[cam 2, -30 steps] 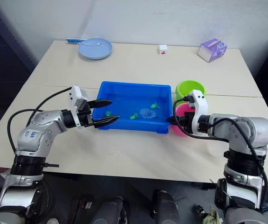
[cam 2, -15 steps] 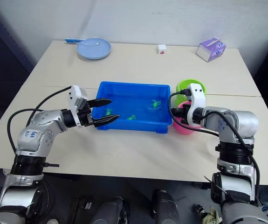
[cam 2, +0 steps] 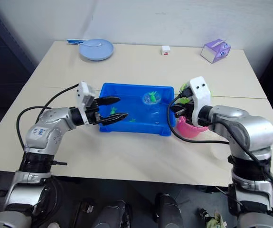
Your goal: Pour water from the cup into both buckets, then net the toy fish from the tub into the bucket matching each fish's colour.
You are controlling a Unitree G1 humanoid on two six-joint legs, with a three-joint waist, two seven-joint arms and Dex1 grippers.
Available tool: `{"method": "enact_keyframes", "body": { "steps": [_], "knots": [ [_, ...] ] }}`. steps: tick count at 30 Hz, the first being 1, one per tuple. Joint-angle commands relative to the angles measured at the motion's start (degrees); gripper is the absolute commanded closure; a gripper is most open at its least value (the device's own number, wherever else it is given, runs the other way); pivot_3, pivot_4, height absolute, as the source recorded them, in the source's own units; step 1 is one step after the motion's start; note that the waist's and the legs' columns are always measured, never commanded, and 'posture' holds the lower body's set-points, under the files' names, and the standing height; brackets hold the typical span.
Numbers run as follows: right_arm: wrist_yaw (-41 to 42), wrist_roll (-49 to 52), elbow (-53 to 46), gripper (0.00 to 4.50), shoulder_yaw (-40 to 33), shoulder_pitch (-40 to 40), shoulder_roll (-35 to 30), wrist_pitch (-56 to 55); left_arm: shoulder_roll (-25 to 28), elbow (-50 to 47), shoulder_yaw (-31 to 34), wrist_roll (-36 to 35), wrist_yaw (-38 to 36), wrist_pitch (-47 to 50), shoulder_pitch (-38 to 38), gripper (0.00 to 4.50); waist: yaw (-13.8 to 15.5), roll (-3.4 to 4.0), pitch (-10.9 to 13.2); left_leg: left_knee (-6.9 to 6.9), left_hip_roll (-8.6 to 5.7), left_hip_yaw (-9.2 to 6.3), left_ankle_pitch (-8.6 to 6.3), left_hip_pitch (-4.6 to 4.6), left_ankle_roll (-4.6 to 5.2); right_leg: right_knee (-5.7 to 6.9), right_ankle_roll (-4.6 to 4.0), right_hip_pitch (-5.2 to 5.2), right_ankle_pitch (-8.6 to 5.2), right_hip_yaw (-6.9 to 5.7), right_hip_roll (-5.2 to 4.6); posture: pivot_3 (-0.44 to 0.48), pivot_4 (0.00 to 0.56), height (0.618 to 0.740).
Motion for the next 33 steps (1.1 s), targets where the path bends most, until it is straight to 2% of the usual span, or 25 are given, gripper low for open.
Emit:
{"method": "enact_keyframes", "body": {
  "steps": [1, 6, 12, 18, 23, 26, 33],
  "knots": [
    [-0.75, 0.36, -5.05, 3.70, -5.20, 0.81, -2.16, -1.76, -1.52, 1.06, -0.56, -0.51, -1.31, -1.14, -2.73, 0.00, 0.06, 0.00, 0.00, 0.00, 0.00, -0.01, 0.00, 0.00, 0.00, 0.00, 0.00, 0.01, 0.00, -0.01, 0.00, 0.000, 0.150, 0.739],
    [-0.50, -2.46, -8.51, 3.70, -7.81, 5.48, -8.21, -6.11, -4.85, 5.26, -0.84, -0.44, -2.08, -2.35, -6.84, 0.00, 0.52, 0.00, 0.00, 0.00, 0.01, 0.02, 0.00, 0.00, 0.00, -0.02, 0.00, 0.00, 0.00, 0.00, 0.02, 0.000, 0.150, 0.739],
    [-3.79, -7.90, -6.03, 3.70, -9.80, 9.22, -10.63, -12.46, -6.96, 9.78, -1.51, 0.63, -3.64, -5.00, -10.34, 0.00, 0.66, -0.01, 0.00, -0.02, 0.02, 0.10, 0.00, 0.03, 0.00, -0.01, 0.01, -0.01, 0.01, 0.05, 0.03, 0.000, 0.150, 0.739],
    [-0.35, -21.22, -0.08, 3.70, -1.37, 13.47, -21.14, -31.74, -6.77, 11.46, -1.39, 0.94, -4.62, -6.09, -11.48, 0.00, 0.85, -0.01, 0.00, -0.02, 0.01, 0.13, 0.00, 0.03, 0.00, -0.04, 0.01, 0.00, 0.01, 0.07, 0.05, 0.000, 0.150, 0.739],
    [1.33, -44.36, 9.70, 3.70, 13.29, 14.79, -35.23, -61.05, -6.37, 11.01, -1.08, 1.14, -4.62, -6.12, -11.11, 0.00, 0.82, 0.02, 0.01, -0.04, 0.00, 0.20, 0.00, 0.05, 0.00, -0.04, 0.02, -0.03, 0.00, 0.13, 0.03, 0.000, 0.150, 0.739],
    [-0.33, -53.49, 15.28, 3.70, 17.08, 12.37, -38.65, -73.05, -5.90, 10.62, -0.74, 1.17, -4.41, -6.00, -10.94, 0.00, 0.81, 0.02, 0.02, -0.03, 0.04, 0.17, 0.00, 0.05, 0.00, -0.11, 0.02, 0.00, 0.00, 0.10, 0.04, 0.000, 0.150, 0.739],
    [0.04, -62.63, 22.23, 3.70, 17.48, 6.80, -40.10, -85.11, -4.69, 10.25, -0.45, 1.07, -4.35, -5.82, -10.56, 0.00, 0.73, 0.04, 0.03, -0.02, 0.08, 0.13, 0.00, 0.04, -0.01, -0.11, 0.02, 0.00, 0.00, 0.08, 0.04, 0.000, 0.150, 0.739]
  ]
}}
